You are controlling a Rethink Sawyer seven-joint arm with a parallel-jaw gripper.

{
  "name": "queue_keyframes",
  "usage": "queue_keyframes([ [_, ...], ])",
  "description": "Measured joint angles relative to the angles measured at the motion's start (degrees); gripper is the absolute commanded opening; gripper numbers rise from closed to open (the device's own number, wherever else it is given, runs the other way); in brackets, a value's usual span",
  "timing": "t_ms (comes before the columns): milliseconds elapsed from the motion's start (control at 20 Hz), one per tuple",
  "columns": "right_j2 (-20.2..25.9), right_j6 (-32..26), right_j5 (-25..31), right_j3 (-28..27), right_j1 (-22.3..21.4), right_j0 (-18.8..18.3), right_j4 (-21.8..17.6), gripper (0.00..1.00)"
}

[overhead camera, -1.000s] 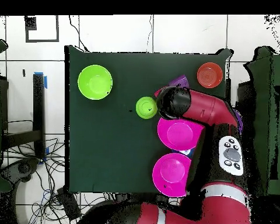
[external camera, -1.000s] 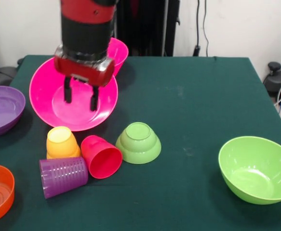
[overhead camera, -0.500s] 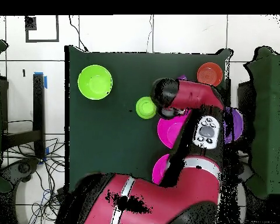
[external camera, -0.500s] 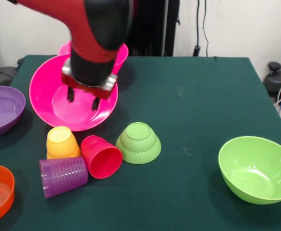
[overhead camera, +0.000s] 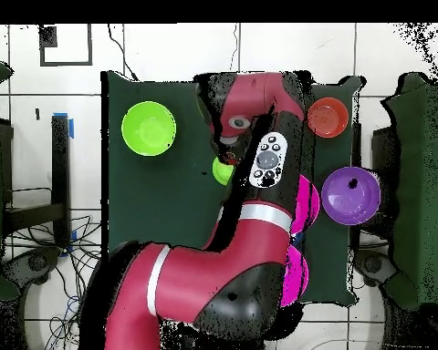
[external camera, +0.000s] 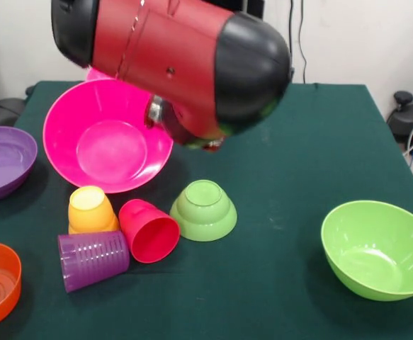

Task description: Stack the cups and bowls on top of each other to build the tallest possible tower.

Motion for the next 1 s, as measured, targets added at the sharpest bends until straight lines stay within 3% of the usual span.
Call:
queue_keyframes([
  [100,-0.28,0.0,-1.86,-4.25,2.33,-0.3,-0.53,1.0],
  [550,-2.88,0.0,-13.6,-12.52,8.33,-1.76,-3.07,1.0],
  [1000,-6.03,0.0,-13.83,-17.98,11.71,-2.05,-3.25,1.0],
])
